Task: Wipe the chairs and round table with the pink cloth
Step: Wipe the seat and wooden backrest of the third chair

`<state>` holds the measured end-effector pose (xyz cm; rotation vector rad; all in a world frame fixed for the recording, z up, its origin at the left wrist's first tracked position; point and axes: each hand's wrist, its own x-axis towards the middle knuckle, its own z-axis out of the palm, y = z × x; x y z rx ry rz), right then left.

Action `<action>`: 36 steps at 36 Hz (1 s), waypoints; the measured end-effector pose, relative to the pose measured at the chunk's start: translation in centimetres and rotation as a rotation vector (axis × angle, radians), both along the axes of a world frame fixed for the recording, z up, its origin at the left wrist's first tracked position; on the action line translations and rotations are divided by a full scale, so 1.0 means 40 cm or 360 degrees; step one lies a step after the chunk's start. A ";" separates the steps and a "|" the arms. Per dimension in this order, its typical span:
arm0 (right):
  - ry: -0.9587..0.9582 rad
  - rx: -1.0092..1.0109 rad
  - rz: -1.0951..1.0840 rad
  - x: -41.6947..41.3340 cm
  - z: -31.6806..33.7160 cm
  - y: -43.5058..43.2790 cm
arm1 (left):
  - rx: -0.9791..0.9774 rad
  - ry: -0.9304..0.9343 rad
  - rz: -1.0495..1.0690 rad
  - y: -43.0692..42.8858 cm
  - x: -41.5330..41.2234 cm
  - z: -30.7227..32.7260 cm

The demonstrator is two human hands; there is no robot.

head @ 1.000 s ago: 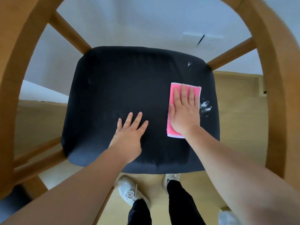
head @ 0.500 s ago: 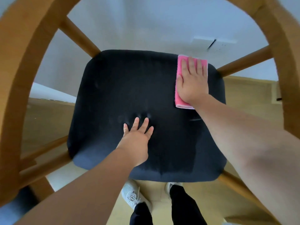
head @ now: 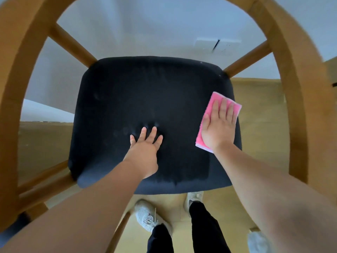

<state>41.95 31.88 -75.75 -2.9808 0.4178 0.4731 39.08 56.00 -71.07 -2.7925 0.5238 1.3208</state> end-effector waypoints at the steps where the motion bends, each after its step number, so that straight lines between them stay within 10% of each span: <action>1: 0.0020 0.0007 -0.0033 -0.039 0.003 0.002 | -0.0011 -0.0007 0.0007 0.001 -0.001 0.001; 36: 0.0148 0.0005 -0.0006 -0.227 0.025 0.024 | -0.0067 0.0248 0.0079 -0.049 0.026 0.048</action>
